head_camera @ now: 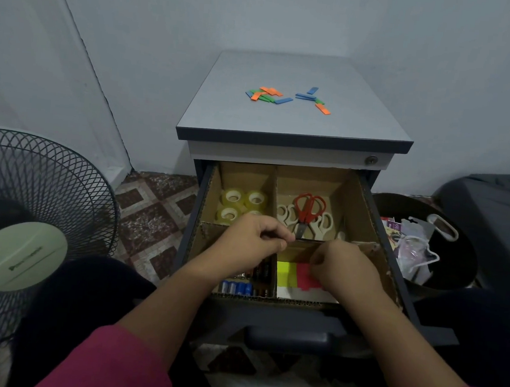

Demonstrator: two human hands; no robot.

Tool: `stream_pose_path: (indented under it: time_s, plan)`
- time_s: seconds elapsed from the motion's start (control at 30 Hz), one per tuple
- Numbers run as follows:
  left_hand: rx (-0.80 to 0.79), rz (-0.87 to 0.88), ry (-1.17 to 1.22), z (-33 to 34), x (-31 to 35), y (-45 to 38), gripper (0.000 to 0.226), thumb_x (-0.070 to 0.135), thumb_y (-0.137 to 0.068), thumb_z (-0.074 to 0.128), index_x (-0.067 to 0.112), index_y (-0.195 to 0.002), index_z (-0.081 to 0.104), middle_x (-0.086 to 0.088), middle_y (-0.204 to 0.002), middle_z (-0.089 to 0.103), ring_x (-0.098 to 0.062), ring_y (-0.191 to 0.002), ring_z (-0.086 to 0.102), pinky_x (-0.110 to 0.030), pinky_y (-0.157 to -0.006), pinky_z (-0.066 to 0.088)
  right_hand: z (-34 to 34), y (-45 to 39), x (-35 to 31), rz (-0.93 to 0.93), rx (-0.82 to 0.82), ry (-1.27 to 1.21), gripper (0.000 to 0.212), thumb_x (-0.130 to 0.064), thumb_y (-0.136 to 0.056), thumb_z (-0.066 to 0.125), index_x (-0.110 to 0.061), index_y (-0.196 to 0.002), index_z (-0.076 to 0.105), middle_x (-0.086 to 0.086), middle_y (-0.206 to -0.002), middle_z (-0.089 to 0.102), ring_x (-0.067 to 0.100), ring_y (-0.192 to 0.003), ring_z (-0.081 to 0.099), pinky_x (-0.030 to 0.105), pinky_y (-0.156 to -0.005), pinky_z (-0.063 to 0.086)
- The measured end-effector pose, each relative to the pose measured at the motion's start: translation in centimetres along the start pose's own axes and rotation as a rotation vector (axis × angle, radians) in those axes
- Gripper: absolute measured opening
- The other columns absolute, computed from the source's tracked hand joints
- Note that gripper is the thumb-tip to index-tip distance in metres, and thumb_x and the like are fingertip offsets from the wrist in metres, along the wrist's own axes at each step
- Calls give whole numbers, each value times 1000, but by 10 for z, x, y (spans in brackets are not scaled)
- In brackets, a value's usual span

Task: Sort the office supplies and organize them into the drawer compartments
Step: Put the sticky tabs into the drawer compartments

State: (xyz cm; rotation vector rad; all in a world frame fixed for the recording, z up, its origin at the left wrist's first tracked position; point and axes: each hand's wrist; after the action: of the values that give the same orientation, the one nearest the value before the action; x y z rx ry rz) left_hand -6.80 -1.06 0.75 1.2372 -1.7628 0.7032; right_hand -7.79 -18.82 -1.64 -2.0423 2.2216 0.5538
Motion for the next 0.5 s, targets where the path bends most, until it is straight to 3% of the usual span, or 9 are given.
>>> stream_pose_path:
  time_s: [0.07,0.13,0.2,0.3,0.4,0.5]
  plan:
    - [-61,22,-47,1,0,3,22,5,-90,55,24,-93,64,12,-92,68,-6,-91,63,-28,-84,53,-3,3,4,-42,-1,50,22,-21,-83,61,-32,-99,70,-3,-95,67,18,-87,63,33,-75,55]
    - [-133,105,-311,4,-3,3,22,13,-89,46,33,-91,55,15,-96,66,-16,-102,55,-40,-94,46,-4,4,8,-69,-40,75,28,-29,-78,68,-36,-105,67,-5,-102,65,17,-93,61,31,-76,53]
    - [-154,197,-601,8,-5,3,17,23,-87,43,37,-92,52,15,-105,57,-14,-113,41,-38,-104,34,-3,4,8,-98,-86,102,38,-37,-74,73,-39,-111,65,-7,-105,64,15,-96,60,31,-77,52]
    - [-184,304,-739,16,-4,3,16,26,-92,42,28,-100,55,7,-116,51,-13,-122,28,-26,-105,19,-1,2,6,-126,-106,118,40,-43,-70,75,-41,-108,65,-9,-98,65,14,-92,61,32,-75,53]
    - [-236,341,-785,23,-8,-1,16,24,-91,40,23,-99,54,4,-113,54,-14,-122,31,-24,-109,13,1,1,6,-145,-92,126,34,-43,-70,74,-37,-103,66,-9,-91,64,14,-87,61,30,-71,53]
    - [-268,329,-790,26,-13,-5,17,25,-87,36,24,-95,51,4,-106,55,-14,-117,39,-30,-115,14,3,0,7,-160,-93,125,32,-41,-72,73,-36,-102,66,-7,-92,64,15,-89,62,30,-71,51]
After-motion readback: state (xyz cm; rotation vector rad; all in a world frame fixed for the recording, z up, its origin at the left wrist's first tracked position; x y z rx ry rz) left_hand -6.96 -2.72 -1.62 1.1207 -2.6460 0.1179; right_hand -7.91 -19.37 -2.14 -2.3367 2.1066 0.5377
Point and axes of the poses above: each hand's wrist, its own y-axis away from the middle knuckle, its own z-axis out of the palm, x = y × z
